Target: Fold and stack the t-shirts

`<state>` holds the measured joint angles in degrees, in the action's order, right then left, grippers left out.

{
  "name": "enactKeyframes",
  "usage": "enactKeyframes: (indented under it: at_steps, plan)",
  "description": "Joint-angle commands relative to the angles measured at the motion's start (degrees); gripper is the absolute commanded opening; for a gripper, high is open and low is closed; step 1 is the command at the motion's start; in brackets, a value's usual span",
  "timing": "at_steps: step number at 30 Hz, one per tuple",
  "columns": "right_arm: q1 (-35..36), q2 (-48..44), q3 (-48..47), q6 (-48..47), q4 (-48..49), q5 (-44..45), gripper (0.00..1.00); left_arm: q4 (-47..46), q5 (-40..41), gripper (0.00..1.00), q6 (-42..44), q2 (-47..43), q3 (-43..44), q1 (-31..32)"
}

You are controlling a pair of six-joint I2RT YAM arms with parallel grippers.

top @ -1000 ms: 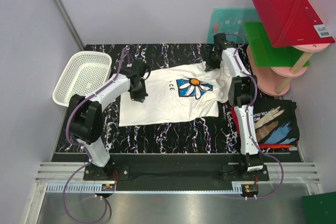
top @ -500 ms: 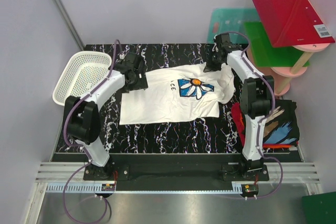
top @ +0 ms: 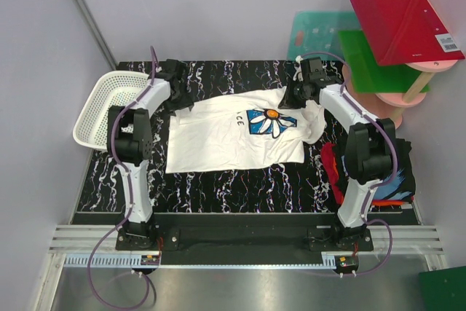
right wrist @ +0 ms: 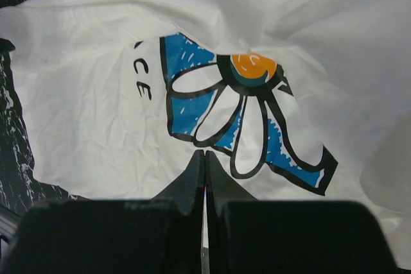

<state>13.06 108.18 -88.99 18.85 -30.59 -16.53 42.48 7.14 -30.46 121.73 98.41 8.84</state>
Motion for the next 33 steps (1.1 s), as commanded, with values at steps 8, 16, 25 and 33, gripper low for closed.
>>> enactKeyframes:
  at_steps: [8, 16, 25, 33]
  plan:
    - [0.92, -1.13, 3.30, 0.22, 4.40, -4.82, 0.00, -1.79, -3.18, 0.58, 0.40, 5.96, 8.20, -0.14]
    - [0.92, -0.17, 3.39, 0.22, 4.48, -5.17, 0.00, -1.70, -3.80, 0.00, -0.48, 7.38, 8.55, -0.40]
    - [1.09, 0.28, 5.32, 0.48, 5.36, -5.96, 0.00, -3.02, 0.50, 0.04, 0.92, -0.17, 3.11, -0.49]
    - [1.53, 0.89, 6.20, 0.57, 5.98, -6.84, 0.00, -3.54, 0.07, 0.78, 1.28, 1.22, 3.89, -1.63]
